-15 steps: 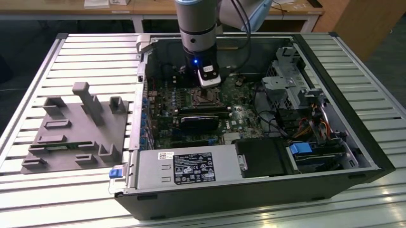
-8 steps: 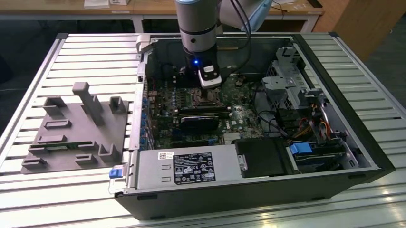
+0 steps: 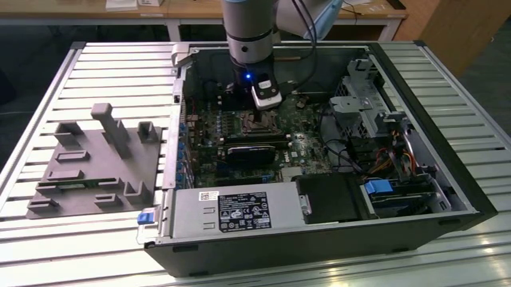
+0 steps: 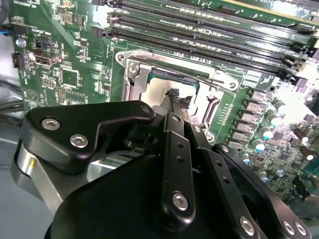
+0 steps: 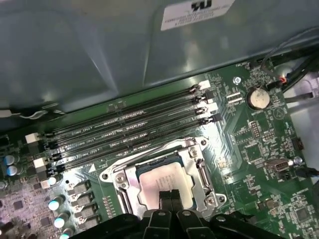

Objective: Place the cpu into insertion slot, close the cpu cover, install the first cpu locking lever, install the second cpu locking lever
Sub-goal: 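Install the first cpu locking lever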

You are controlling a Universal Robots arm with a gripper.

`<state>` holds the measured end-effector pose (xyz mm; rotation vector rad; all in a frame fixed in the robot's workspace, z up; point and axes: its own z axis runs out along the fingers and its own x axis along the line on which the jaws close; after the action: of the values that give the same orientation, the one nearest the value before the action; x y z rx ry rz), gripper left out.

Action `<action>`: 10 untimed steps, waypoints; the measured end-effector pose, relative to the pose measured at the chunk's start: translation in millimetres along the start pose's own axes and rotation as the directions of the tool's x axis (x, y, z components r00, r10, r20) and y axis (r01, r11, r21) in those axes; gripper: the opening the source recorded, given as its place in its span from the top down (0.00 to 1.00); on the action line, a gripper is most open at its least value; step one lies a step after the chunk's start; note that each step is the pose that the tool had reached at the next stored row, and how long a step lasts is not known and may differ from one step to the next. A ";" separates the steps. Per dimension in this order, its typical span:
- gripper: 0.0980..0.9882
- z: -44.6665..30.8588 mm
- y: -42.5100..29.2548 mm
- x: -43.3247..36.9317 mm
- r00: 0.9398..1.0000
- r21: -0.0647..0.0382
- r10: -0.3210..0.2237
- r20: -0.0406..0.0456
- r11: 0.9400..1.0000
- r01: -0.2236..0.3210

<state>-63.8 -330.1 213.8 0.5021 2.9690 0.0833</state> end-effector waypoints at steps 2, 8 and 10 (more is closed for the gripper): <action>1.00 -4.8 0.4 -0.6 1.000 0.000 -0.001 0.000 1.000 0.001; 1.00 -14.8 1.7 -3.3 1.000 0.000 -0.002 -0.002 1.000 0.002; 1.00 -14.8 2.4 -5.5 1.000 0.002 -0.002 -0.007 1.000 0.002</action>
<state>-59.9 -330.1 229.3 0.5003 2.9761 0.0820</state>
